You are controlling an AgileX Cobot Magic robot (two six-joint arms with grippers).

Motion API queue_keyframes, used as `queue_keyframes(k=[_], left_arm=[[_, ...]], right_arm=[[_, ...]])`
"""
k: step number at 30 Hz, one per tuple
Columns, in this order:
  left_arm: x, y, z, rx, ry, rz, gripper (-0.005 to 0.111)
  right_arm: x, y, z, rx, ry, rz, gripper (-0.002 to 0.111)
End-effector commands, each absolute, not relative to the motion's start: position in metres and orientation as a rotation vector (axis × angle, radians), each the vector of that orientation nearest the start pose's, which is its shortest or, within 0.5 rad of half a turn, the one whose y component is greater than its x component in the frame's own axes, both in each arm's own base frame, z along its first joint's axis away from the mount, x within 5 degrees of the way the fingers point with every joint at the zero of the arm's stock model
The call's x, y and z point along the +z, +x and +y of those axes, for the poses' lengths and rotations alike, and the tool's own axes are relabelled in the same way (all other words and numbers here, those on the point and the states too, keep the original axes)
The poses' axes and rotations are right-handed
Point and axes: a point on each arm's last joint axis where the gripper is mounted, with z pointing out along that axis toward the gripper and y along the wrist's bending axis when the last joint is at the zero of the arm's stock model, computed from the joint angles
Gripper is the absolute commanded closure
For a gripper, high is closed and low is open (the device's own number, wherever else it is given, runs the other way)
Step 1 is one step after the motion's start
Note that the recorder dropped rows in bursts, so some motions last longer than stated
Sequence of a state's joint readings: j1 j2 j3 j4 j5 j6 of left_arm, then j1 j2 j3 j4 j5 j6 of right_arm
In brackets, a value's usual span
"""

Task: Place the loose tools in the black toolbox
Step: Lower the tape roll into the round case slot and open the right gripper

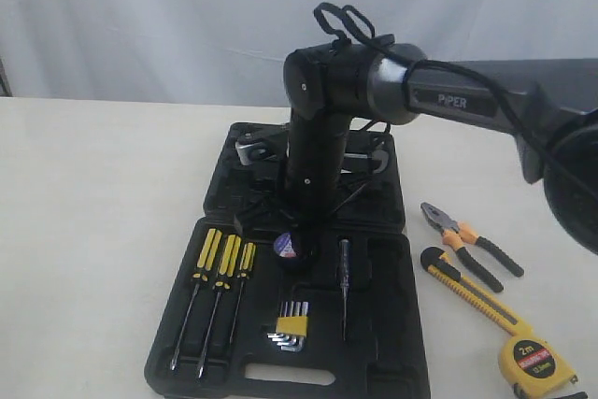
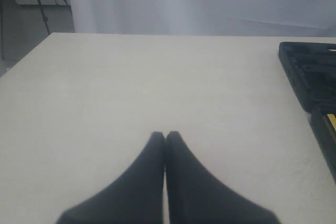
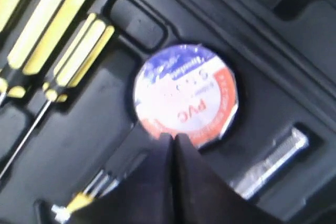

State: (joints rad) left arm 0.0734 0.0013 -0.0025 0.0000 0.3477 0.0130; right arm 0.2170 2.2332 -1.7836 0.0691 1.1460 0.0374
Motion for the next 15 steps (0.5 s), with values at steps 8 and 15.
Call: queue_keyframes(k=[8,15], left_arm=[[0.182,0.053,0.004,0.053,-0.056,1.825,0.107],[0.182,0.053,0.004,0.053,-0.056,1.825,0.107]], right_arm=[[0.146,0.450,0.101,0.094,-0.241,3.024,0.109],[0.146,0.453,0.101,0.092,-0.240,2.999,0.109]])
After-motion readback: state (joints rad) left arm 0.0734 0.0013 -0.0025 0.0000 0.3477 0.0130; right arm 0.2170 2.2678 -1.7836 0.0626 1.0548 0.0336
